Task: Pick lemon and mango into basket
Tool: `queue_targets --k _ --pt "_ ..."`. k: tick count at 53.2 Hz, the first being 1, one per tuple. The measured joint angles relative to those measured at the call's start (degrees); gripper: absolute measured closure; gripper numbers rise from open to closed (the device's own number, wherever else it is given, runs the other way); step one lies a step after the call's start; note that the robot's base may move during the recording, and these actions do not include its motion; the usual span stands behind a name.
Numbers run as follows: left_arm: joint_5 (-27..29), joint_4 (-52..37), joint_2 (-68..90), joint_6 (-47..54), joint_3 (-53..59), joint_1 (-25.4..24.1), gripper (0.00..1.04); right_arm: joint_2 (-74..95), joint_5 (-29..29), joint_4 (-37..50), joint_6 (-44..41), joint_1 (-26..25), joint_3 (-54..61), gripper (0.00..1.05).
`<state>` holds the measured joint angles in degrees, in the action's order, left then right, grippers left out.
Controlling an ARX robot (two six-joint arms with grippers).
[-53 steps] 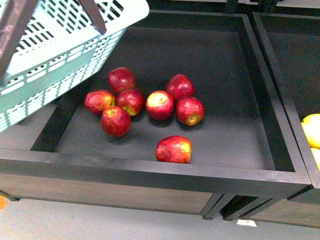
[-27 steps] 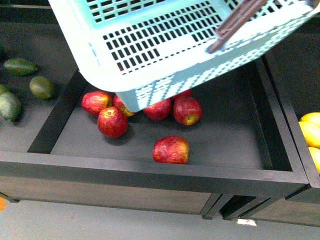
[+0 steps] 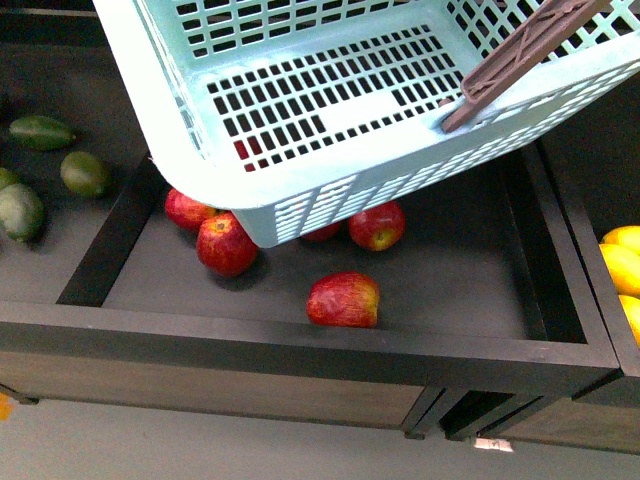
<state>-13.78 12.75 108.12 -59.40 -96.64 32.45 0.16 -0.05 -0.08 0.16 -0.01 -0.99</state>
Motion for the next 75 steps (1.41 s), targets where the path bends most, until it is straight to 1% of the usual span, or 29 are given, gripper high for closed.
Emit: queue_targets --k 1,2,3,5,6,8,9,11,12,14,16,19,24,26,30,36,41,49,51,55,61,67,75 --pt "0.02 0.0 0.0 0.0 0.0 -0.04 0.99 0.09 -0.24 -0.11 0.28 -0.04 -0.02 0.09" --pt "0.0 0.0 0.0 0.0 0.0 -0.04 0.99 1.57 -4.07 -3.23 3.1 -1.22 -1.11 0.09" --pt "-0.09 0.0 0.0 0.0 0.0 -0.09 0.99 4.42 -9.01 -7.89 6.16 -3.78 -3.02 0.09" --pt "-0.15 0.0 0.0 0.0 0.0 -0.07 0.99 10.1 -15.74 -11.04 11.69 -8.85 -5.49 0.09" --pt "-0.17 0.0 0.0 0.0 0.0 0.04 0.99 14.29 -18.97 -10.62 15.56 -13.07 -6.75 0.09" --pt "-0.46 0.0 -0.02 0.0 0.0 0.2 0.99 19.69 -23.96 -7.67 19.32 -19.06 -8.11 0.09" --pt "-0.85 0.0 -0.04 0.0 0.0 0.28 0.99 23.74 -26.62 -4.7 20.61 -23.43 -9.25 0.09" --pt "-1.18 0.02 -0.02 -0.11 0.0 0.31 0.99 29.29 -28.59 -0.2 21.75 -28.68 -11.08 0.09" --pt "-1.25 0.02 -0.02 -0.13 0.0 0.31 0.99 33.53 -28.76 3.43 21.9 -32.04 -12.5 0.09" --pt "-1.11 0.02 -0.04 -0.13 0.0 0.28 0.99 41.0 -27.74 9.49 21.4 -36.61 -15.13 0.09" --pt "-0.85 0.02 -0.11 -0.04 0.0 0.26 0.99 48.52 -26.08 14.71 19.98 -39.3 -17.79 0.09" --pt "-0.5 0.02 -0.11 -0.02 0.0 0.09 0.99 56.19 -24.5 18.86 17.57 -40.57 -20.44 0.09" --pt "-0.13 0.02 -0.11 0.07 0.0 0.07 0.99 66.6 -22.77 21.46 16.0 -41.31 -24.46 0.09" --pt "-0.17 0.02 -0.11 0.09 0.0 0.07 0.99 73.77 -21.81 22.77 16.0 -41.31 -27.26 0.09" --pt "-0.61 0.02 -0.11 0.0 0.0 0.09 0.99 86.51 -17.33 24.76 17.53 -40.13 -33.22 0.09" --pt "-0.61 0.02 -0.11 0.0 0.0 0.09 0.99 97.35 -12.17 24.37 19.96 -38.32 -40.11 0.09" --pt "-0.74 0.02 -0.11 0.0 0.0 0.09 0.99 108.34 -6.56 20.15 26.32 -37.18 -48.65 0.09" --pt "-0.5 0.02 -0.11 0.02 0.0 0.09 0.99 116.54 -4.28 17.0 36.37 -36.5 -54.95 0.09" --pt "-0.46 0.02 -0.11 0.04 0.0 0.09 0.99 118.64 -3.13 16.57 40.63 -36.35 -56.61 0.09" --pt "-0.59 0.02 -0.11 0.0 0.0 0.09 0.99 121.81 -0.79 15.19 46.53 -35.89 -59.43 0.09" --pt "-0.63 0.02 -0.11 0.0 0.0 0.09 0.99 127.21 2.12 10.56 55.12 -34.64 -64.52 0.09" --pt "-0.61 0.02 -0.11 0.02 0.0 0.09 0.99 132.61 2.36 8.52 62.31 -31.47 -68.78 0.09" --pt "-0.7 0.02 -0.11 0.0 0.0 0.17 0.99 135.03 2.93 8.02 66.1 -29.07 -71.32 0.09"
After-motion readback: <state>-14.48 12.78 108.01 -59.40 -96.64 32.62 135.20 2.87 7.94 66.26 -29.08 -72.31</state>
